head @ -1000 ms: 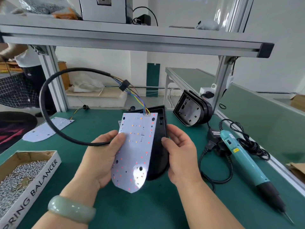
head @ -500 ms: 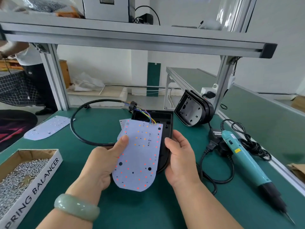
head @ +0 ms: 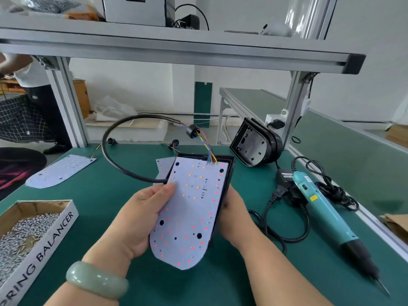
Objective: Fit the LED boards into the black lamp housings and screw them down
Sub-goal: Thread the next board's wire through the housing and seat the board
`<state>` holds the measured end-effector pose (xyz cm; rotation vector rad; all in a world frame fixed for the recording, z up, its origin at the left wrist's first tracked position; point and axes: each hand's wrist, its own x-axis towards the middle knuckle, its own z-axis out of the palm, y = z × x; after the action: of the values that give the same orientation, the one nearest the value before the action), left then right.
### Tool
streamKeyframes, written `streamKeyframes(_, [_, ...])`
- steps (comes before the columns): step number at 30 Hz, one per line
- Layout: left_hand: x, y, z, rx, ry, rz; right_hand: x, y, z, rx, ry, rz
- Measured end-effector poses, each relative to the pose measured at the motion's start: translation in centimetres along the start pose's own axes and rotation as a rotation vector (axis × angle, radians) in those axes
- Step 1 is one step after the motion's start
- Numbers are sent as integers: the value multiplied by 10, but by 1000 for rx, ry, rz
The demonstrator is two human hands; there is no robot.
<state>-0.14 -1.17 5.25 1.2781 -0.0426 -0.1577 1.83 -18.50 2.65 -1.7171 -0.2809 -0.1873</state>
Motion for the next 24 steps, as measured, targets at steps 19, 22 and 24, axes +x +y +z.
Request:
streamKeyframes(19, [10,15,-38,-181,309,-59,10,6,-52,337,544,467])
streamKeyframes(22, [12,18,-56,-150,360,-80,12,7,-55,593,816,365])
streamKeyframes(24, [12,13,-50,-42,338,-91,12,4,-54,640,902,229])
